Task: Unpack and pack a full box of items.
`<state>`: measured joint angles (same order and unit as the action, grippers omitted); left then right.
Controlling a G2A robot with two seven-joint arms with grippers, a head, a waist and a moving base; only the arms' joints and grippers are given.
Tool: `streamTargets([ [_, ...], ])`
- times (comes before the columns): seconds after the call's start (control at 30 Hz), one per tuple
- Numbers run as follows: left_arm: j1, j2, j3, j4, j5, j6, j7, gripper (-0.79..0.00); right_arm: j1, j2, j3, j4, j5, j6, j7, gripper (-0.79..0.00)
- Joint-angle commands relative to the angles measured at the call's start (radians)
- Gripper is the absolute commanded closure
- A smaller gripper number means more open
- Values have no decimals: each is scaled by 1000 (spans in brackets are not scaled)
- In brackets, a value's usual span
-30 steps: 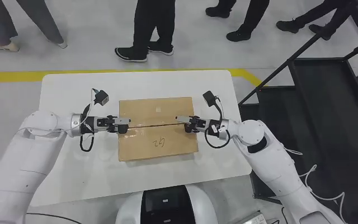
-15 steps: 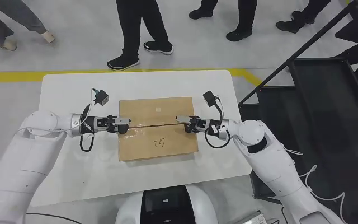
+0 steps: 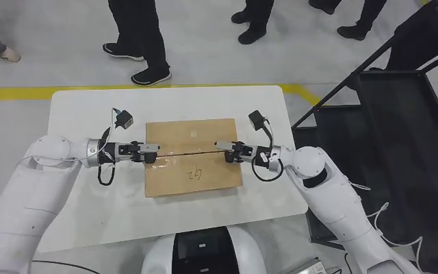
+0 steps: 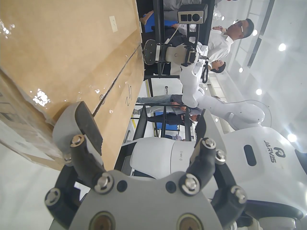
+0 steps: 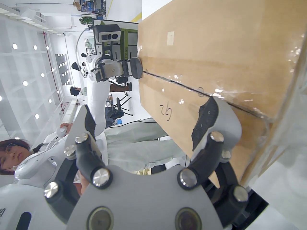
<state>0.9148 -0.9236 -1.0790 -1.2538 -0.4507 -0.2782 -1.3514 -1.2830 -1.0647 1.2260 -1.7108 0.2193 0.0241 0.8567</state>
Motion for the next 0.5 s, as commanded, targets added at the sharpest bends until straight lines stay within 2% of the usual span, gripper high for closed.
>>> streamTargets([
  [0.0, 0, 0, 0, 0, 0, 0, 0, -785, -13, 4, 38, -16, 81, 15, 23, -785],
  [0.2, 0, 0, 0, 0, 0, 0, 0, -785, -119, 18, 165, -20, 224, 23, 29, -785],
  [0.33, 0, 0, 0, 0, 0, 0, 0, -785, -193, 21, 225, 40, 343, 12, 31, -785],
  [0.47, 0, 0, 0, 0, 0, 0, 0, -785, -239, 24, 249, 121, 368, -5, 45, -785],
])
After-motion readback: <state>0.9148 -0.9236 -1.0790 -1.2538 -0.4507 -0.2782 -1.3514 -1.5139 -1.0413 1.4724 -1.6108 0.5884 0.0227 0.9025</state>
